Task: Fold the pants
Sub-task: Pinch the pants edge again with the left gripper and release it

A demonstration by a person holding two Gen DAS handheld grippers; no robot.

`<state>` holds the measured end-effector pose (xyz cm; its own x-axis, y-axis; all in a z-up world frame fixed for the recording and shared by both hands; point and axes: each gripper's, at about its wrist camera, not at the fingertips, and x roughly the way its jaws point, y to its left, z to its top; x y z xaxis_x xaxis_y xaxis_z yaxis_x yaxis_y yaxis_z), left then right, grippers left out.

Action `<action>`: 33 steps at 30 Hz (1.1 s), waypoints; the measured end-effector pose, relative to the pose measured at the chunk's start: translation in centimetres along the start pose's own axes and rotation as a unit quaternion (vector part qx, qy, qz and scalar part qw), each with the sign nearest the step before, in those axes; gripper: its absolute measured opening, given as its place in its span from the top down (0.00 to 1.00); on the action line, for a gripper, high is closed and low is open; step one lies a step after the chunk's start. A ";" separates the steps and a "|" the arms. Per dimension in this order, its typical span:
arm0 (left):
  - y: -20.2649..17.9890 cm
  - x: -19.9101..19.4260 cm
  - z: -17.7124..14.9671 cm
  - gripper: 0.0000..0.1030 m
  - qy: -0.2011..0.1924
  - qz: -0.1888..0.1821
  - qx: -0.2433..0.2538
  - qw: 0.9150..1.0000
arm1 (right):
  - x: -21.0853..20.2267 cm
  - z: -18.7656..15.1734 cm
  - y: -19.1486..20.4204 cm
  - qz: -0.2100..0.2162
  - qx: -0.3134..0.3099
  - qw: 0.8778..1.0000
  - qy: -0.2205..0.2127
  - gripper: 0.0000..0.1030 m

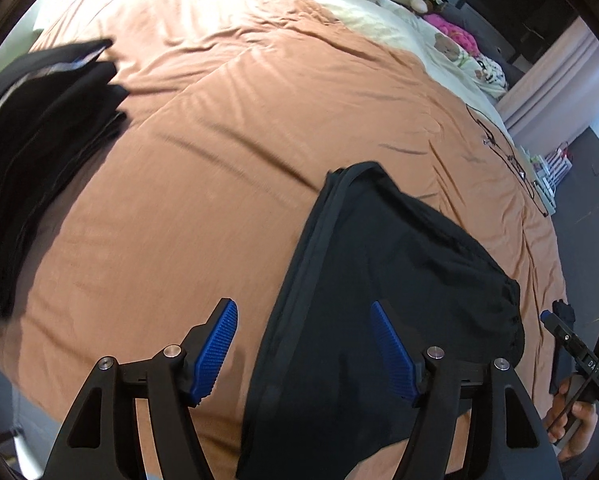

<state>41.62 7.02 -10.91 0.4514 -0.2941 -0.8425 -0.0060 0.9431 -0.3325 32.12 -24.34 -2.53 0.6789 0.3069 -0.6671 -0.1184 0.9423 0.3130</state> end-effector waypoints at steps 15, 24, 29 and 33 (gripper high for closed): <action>4.4 -0.1 -7.2 0.31 0.032 -0.032 -0.063 0.997 | -1.4 -4.2 -2.6 -0.031 0.035 0.999 0.001 0.24; 4.9 -0.4 -9.5 0.88 0.040 -0.034 -0.069 0.996 | -1.0 -5.2 -3.9 -0.043 0.055 0.997 0.015 0.24; 5.4 -0.9 -11.0 0.92 0.047 -0.046 -0.082 0.995 | 1.1 -5.1 -4.5 -0.073 0.046 0.996 0.037 0.24; 6.0 -1.2 -11.9 0.88 0.050 -0.062 -0.101 0.992 | 2.2 -5.3 -5.5 -0.075 0.061 0.994 0.054 0.24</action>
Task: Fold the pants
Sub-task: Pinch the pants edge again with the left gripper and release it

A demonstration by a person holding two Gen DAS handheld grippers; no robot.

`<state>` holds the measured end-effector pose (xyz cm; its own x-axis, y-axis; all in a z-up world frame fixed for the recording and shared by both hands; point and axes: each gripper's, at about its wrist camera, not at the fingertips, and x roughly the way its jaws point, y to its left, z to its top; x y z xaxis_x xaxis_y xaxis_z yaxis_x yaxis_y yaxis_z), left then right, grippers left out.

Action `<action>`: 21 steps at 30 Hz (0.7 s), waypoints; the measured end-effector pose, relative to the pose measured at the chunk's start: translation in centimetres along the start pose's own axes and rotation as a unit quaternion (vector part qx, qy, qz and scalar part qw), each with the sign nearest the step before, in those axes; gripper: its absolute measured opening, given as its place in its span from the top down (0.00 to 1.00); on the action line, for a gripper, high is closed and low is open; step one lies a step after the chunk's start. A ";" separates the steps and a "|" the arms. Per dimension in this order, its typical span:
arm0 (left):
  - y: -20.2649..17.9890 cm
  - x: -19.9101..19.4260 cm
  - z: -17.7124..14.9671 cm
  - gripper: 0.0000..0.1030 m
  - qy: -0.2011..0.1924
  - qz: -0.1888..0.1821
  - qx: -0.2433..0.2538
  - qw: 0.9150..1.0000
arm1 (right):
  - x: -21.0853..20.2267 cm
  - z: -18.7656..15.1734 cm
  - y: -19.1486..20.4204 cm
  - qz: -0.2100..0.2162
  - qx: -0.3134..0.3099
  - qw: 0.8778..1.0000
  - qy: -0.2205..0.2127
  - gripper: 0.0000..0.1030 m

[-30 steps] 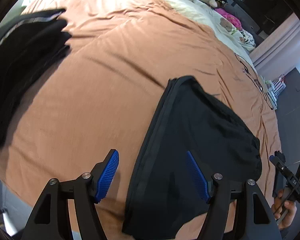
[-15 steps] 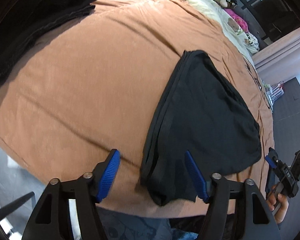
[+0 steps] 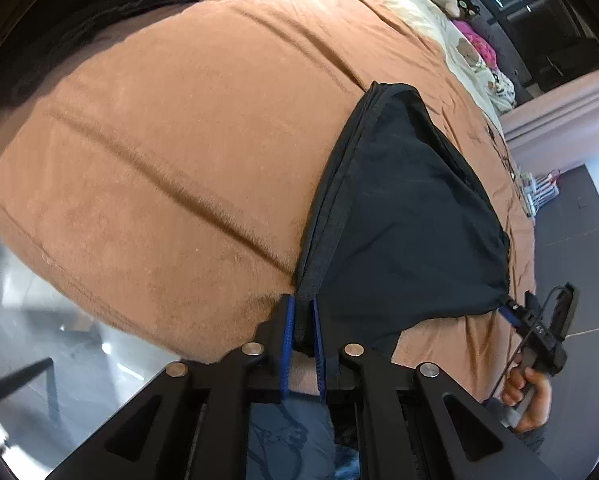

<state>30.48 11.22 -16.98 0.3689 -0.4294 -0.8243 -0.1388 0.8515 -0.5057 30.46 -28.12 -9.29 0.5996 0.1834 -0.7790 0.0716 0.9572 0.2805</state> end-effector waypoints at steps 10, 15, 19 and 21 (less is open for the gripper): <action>1.5 0.5 0.1 0.47 -0.002 -0.067 -0.061 0.996 | -2.6 -0.3 0.5 0.015 -0.007 0.999 -0.031 0.24; 1.6 1.2 0.4 0.44 0.002 -0.091 -0.071 0.993 | -3.8 -0.9 0.8 0.039 -0.003 0.998 -0.046 0.24; 1.2 1.5 0.7 0.44 -0.004 -0.101 -0.070 0.992 | -4.4 -1.1 1.5 0.060 -0.011 0.997 -0.057 0.24; 1.1 1.4 0.6 0.44 -0.007 -0.112 -0.074 0.991 | -4.6 -1.2 2.2 0.069 -0.020 0.996 -0.059 0.24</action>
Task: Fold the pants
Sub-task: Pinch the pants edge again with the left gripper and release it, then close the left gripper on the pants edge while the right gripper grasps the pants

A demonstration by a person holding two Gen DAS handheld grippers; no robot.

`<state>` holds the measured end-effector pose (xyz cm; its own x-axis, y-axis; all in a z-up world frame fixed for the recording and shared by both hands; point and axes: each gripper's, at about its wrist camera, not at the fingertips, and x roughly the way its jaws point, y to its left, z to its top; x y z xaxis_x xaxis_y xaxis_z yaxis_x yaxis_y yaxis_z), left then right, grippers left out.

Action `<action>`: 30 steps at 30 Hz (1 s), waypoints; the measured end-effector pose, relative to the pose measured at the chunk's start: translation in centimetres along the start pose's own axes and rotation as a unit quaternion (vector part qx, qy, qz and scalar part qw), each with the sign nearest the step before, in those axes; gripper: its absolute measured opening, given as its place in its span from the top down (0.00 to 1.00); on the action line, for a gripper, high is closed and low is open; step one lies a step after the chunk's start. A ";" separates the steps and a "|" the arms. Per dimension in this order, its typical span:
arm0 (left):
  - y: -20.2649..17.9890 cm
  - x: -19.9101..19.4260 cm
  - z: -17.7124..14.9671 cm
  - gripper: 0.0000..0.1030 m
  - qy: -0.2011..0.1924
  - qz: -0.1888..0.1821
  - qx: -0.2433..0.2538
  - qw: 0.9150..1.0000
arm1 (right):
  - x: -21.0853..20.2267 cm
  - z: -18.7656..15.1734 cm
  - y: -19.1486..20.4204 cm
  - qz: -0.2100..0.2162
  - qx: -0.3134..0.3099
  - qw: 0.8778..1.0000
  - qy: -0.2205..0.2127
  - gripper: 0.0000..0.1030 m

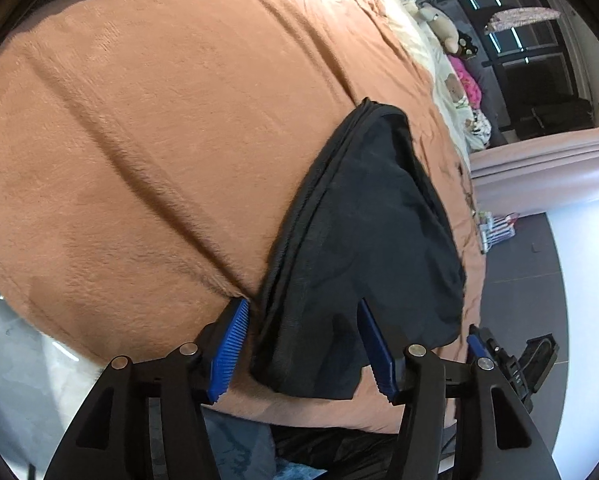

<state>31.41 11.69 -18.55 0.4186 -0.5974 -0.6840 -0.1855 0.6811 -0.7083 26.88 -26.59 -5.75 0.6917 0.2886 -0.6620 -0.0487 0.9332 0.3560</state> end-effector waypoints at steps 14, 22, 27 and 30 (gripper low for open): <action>1.1 -0.6 -1.3 0.88 -0.014 -0.033 -0.025 0.999 | 4.5 -0.4 6.6 0.055 -0.059 0.996 0.033 0.47; 0.0 -2.0 -1.9 0.91 -0.027 -0.050 -0.017 0.998 | 8.4 -1.0 10.0 0.064 -0.099 0.991 0.065 0.66; 0.0 -1.7 -1.6 0.91 -0.022 -0.056 -0.022 0.998 | 10.8 -3.0 10.7 0.050 -0.121 0.985 0.110 0.74; 0.1 -1.3 -1.4 0.90 -0.020 -0.051 -0.028 0.998 | 11.0 -3.3 11.0 0.046 -0.133 0.983 0.120 0.74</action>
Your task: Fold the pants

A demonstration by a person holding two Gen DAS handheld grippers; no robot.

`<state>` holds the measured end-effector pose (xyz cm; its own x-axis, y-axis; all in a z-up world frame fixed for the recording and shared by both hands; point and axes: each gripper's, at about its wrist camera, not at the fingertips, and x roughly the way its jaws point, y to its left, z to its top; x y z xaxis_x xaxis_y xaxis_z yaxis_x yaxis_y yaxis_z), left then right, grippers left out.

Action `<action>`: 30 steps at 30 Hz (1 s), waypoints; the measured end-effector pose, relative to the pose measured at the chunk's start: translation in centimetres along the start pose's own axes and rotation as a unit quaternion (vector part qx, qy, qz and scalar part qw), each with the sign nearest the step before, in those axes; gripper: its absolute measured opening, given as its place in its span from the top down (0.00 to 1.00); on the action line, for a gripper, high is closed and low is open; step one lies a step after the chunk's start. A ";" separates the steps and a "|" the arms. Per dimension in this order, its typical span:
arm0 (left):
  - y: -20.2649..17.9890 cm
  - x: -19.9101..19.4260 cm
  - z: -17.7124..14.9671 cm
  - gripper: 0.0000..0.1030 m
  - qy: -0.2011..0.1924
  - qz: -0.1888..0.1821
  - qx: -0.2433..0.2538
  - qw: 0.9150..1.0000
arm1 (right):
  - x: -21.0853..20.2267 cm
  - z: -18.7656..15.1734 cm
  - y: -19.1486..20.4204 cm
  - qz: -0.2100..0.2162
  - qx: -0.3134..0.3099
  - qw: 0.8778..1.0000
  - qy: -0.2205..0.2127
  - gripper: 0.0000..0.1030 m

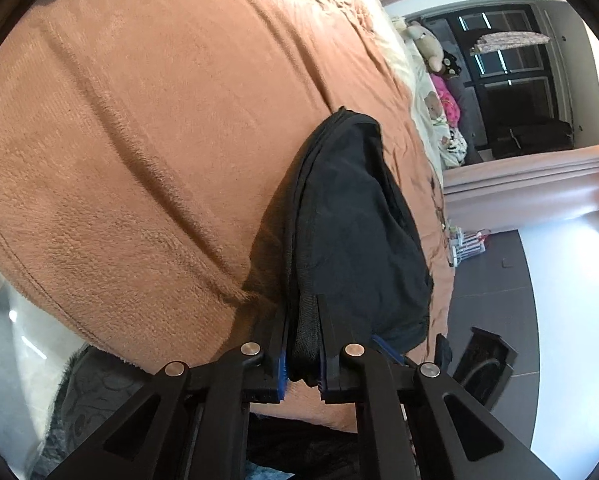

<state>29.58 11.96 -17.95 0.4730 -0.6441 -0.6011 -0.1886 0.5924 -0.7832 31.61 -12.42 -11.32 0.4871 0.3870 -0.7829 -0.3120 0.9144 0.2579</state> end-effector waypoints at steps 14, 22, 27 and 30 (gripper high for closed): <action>1.1 0.4 0.2 0.86 -0.016 0.002 -0.037 0.999 | 0.6 4.8 -0.7 -0.019 0.013 1.000 -0.014 0.74; 0.9 0.3 -0.2 0.86 -0.020 0.008 -0.042 0.999 | 2.2 9.0 -2.4 -0.029 0.036 0.999 -0.019 0.74; 1.2 0.1 -0.5 0.86 -0.022 0.008 -0.052 0.998 | 2.5 11.4 -3.1 -0.037 0.038 0.998 -0.025 0.74; 1.4 0.1 -0.6 0.86 -0.025 0.007 -0.061 0.998 | 3.2 12.3 -3.8 -0.048 0.038 0.998 -0.016 0.74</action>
<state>28.80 12.44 -19.22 0.5118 -0.6099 -0.6051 -0.2978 0.5347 -0.7908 44.38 -13.14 -7.85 0.5384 0.2994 -0.7877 -0.2004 0.9534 0.2254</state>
